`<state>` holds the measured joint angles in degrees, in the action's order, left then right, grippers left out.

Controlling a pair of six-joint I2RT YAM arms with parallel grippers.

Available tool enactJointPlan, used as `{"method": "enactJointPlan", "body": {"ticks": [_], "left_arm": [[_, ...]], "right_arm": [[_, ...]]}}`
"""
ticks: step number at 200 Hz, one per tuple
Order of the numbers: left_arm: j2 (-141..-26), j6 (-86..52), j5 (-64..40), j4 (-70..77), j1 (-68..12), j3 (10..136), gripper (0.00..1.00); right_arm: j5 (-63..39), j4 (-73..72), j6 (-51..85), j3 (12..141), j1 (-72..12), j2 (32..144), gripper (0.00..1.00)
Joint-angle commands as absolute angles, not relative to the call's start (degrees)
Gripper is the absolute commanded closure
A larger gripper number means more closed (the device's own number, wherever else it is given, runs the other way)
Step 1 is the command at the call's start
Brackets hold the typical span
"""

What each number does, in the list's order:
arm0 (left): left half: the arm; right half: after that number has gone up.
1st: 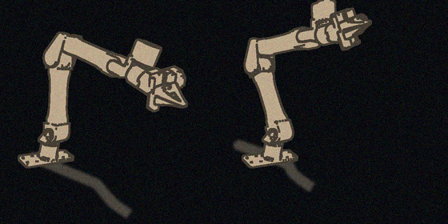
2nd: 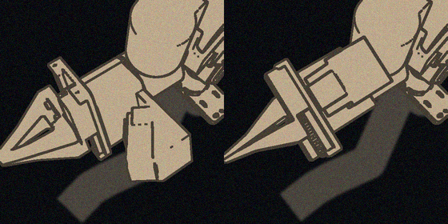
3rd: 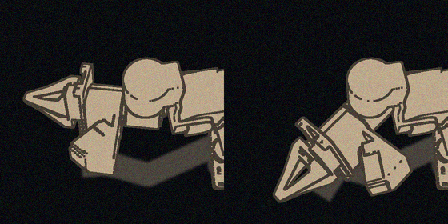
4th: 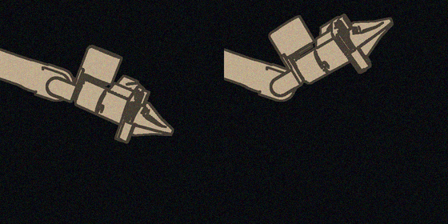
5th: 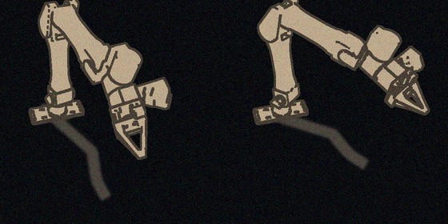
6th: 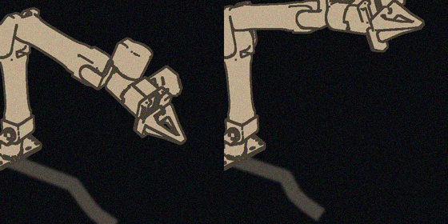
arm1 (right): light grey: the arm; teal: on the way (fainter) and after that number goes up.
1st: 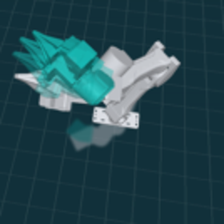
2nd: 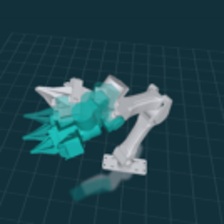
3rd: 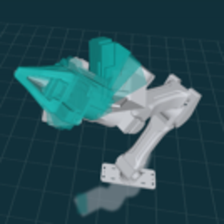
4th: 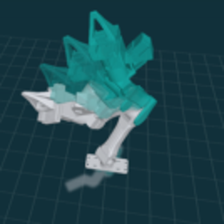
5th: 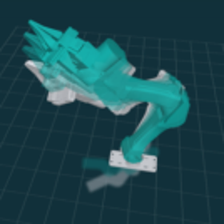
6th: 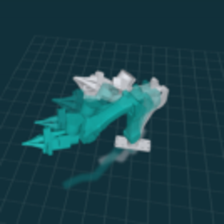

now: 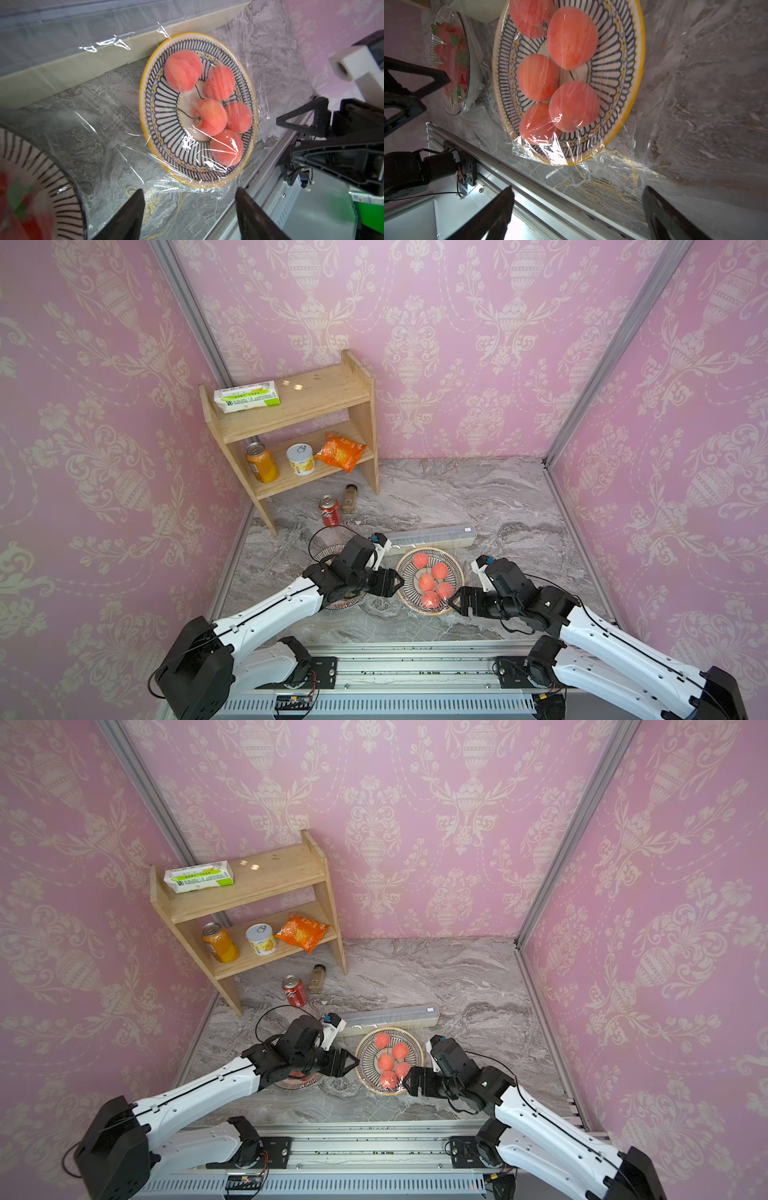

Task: Wrap the plate with plastic wrap
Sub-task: Cover the plate with plastic wrap.

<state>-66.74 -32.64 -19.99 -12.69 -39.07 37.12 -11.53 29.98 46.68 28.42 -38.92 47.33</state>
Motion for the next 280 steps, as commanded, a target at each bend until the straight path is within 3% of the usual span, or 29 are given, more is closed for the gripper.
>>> {"method": "enactJointPlan", "body": {"ticks": [1, 53, 126, 194, 247, 280], "left_arm": [[-70.02, -44.47, -20.45, -4.89, -38.23, 36.61, 0.29], [-77.91, -47.48, -19.36, -6.83, -38.14, 39.48, 0.25], [-88.65, -50.89, -28.62, 4.78, -38.3, 41.13, 0.24], [-90.87, -51.28, -27.61, 5.78, -39.28, 41.57, 0.24], [-80.27, -47.05, -14.93, -10.31, -38.72, 41.57, 0.18], [-73.74, -48.93, -13.75, -17.46, -38.78, 42.86, 0.16]], "right_arm": [[-15.32, 21.62, 52.16, 27.86, -37.03, 50.07, 0.0], [-16.4, 20.19, 51.69, 28.83, -33.98, 57.76, 0.0], [-20.93, 9.77, 53.03, 27.95, -33.57, 63.78, 0.0], [-22.53, 2.58, 57.43, 26.18, -33.57, 66.79, 0.0], [-14.19, 26.4, 60.81, 28.09, -32.92, 57.34, 0.0], [-14.85, 28.3, 71.66, 24.76, -35.05, 46.98, 0.0]]}}
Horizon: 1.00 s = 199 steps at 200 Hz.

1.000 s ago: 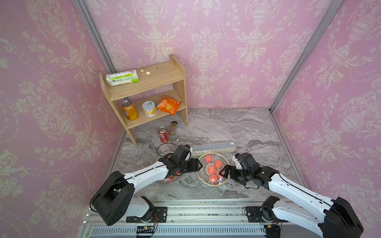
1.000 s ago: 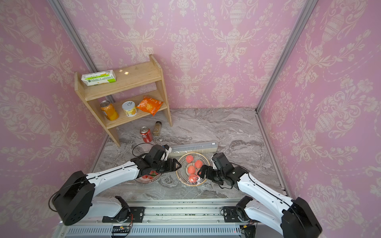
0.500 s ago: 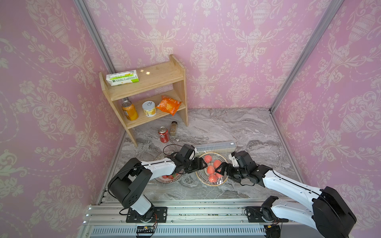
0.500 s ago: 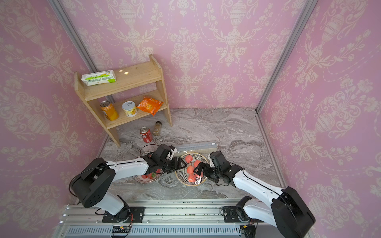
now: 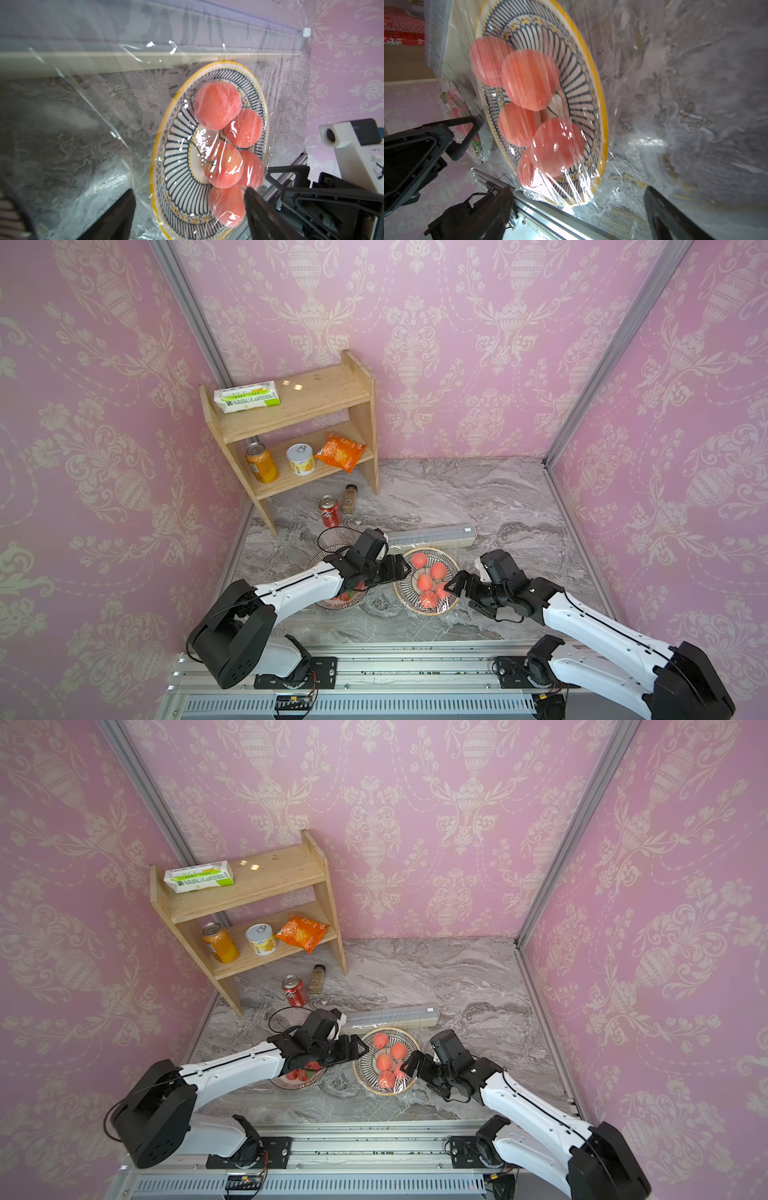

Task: Wrap the plate with plastic wrap
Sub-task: Cover the plate with plastic wrap.

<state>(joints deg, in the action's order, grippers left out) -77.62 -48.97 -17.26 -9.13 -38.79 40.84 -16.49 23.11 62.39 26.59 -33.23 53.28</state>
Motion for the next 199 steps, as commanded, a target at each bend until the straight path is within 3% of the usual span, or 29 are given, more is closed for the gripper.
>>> {"method": "enactJointPlan", "body": {"ticks": [1, 41, 105, 199], "left_arm": [[-73.56, -49.12, -13.91, -17.52, -38.86, 42.79, 0.16], [-69.04, -57.29, -18.45, -14.28, -42.28, 37.22, 0.16], [-74.04, -69.13, -26.33, -4.32, -45.07, 33.73, 0.16], [-82.97, -74.99, -32.61, 9.69, -45.68, 31.46, 0.18]], "right_arm": [[-14.72, 28.12, 72.13, 24.59, -35.32, 46.69, 0.0], [-4.84, 16.03, 89.27, 18.63, -46.26, 40.48, 0.0], [3.29, 1.43, 96.2, 19.28, -55.23, 53.21, 0.0], [12.49, -10.09, 101.82, 16.72, -57.04, 59.73, 0.0]]}}
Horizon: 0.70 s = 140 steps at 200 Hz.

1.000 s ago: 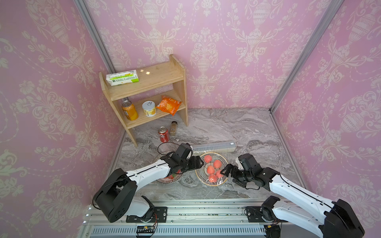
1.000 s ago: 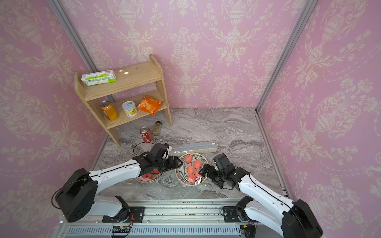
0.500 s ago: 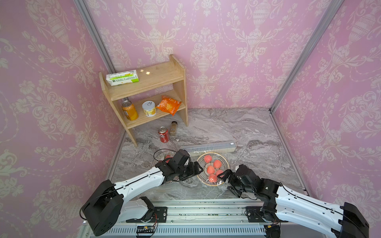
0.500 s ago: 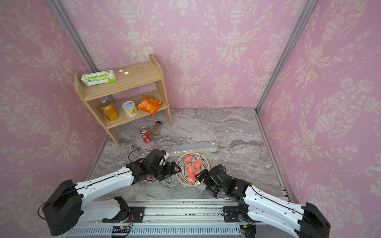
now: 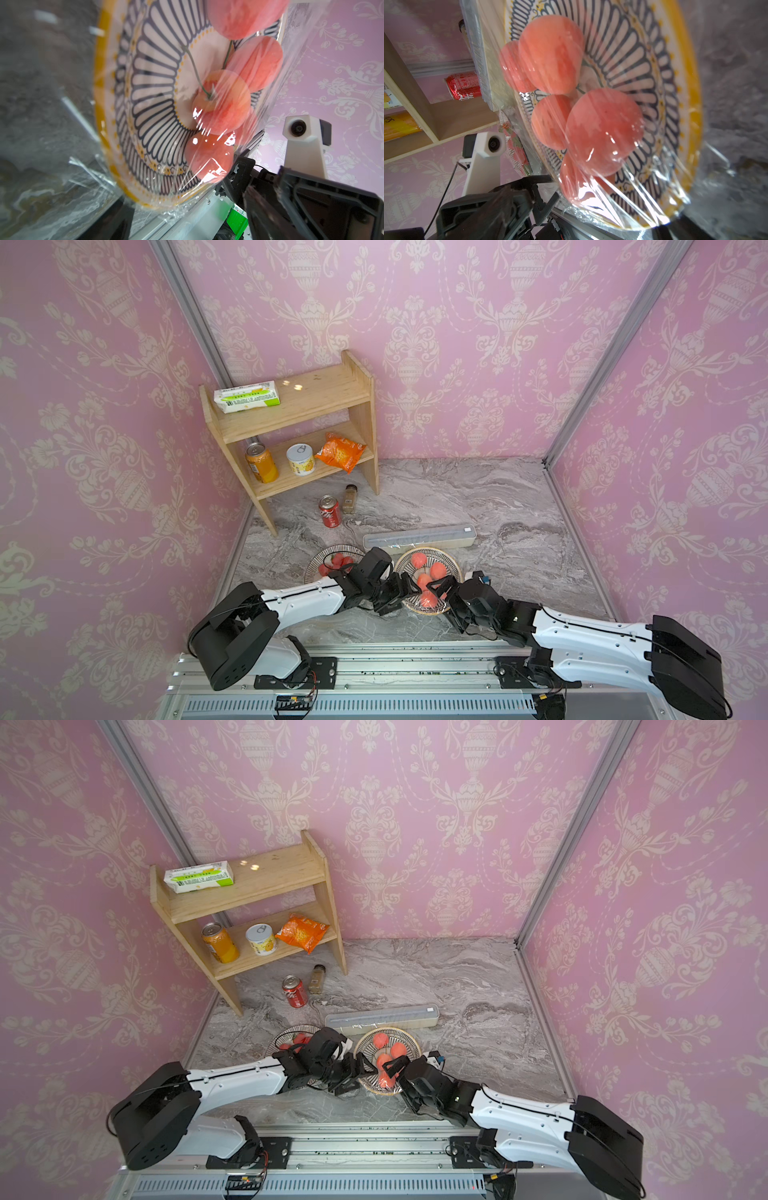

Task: Wrap the plate with plastic wrap
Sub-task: Cover the plate with plastic wrap.

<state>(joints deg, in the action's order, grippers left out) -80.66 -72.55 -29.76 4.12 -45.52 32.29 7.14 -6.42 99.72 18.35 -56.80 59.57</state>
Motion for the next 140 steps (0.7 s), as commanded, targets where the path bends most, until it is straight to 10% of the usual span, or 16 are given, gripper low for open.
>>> {"method": "enactJointPlan", "body": {"ticks": [1, 140], "left_arm": [[-83.06, -75.07, -32.61, 9.81, -45.69, 31.42, 0.18], [-84.1, -76.48, -26.66, 14.02, -39.06, 27.77, 0.26]], "right_arm": [[12.57, -10.1, 101.84, 16.62, -57.04, 59.7, 0.0], [13.17, 12.48, 97.92, 14.05, -49.39, 44.67, 0.0]]}}
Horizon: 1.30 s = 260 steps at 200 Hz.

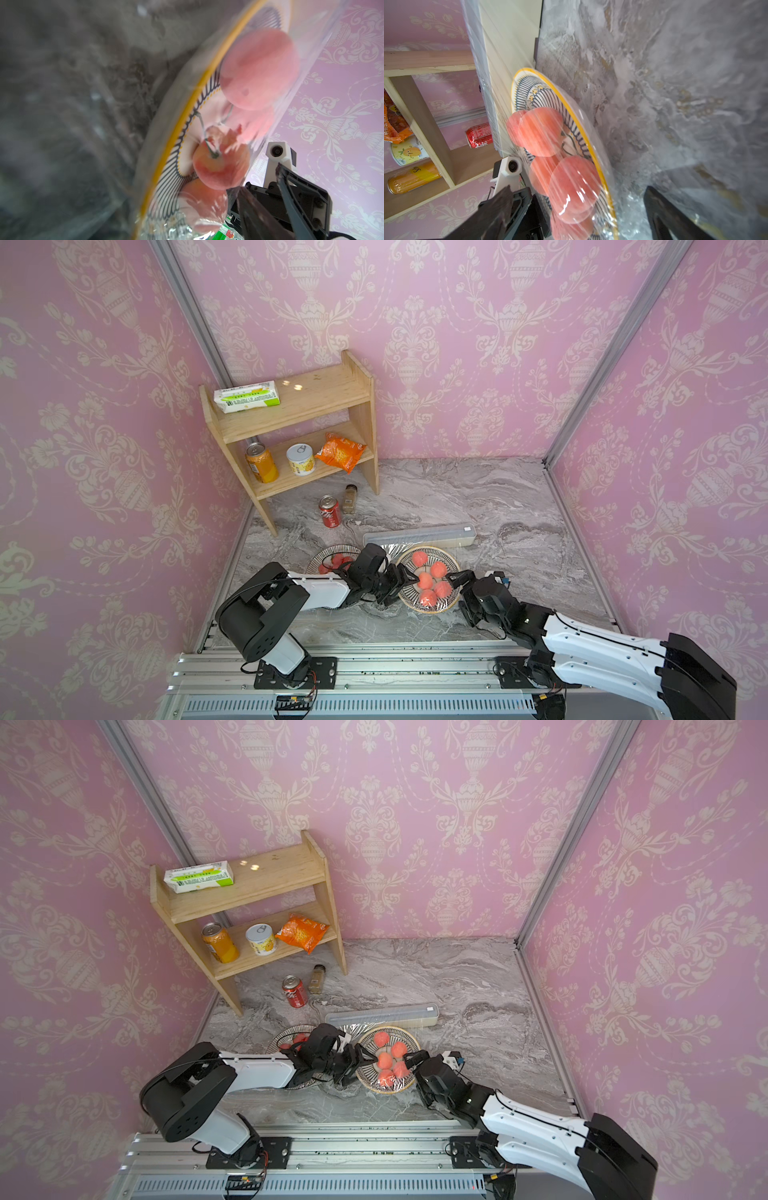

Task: Wrap the plate with plastic wrap
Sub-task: Cover the plate with plastic wrap.

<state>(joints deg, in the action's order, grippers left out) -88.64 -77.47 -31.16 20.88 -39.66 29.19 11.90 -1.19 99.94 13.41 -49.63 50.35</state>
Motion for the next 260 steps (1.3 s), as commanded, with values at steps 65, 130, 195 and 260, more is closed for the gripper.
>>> {"method": "enactJointPlan", "body": {"ticks": [65, 130, 195, 260], "left_arm": [[-64.98, -74.5, -22.77, -10.13, -43.43, 30.03, 0.21], [-70.43, -78.7, -24.61, -2.5, -52.26, 34.75, 0.23], [-79.83, -80.12, -26.64, 5.94, -52.91, 36.61, 0.25], [-80.06, -81.03, -26.77, 4.37, -52.81, 35.68, 0.25]], "right_arm": [[8.87, 23.79, 93.59, 17.98, -48.96, 36.84, 0.0], [7.72, 17.02, 91.51, 20.27, -48.98, 43.8, 0.0], [8.01, 15.89, 91.18, 20.93, -48.96, 45.71, 0.0], [8.66, 18.21, 91.58, 20.72, -48.52, 43.95, 0.0]]}}
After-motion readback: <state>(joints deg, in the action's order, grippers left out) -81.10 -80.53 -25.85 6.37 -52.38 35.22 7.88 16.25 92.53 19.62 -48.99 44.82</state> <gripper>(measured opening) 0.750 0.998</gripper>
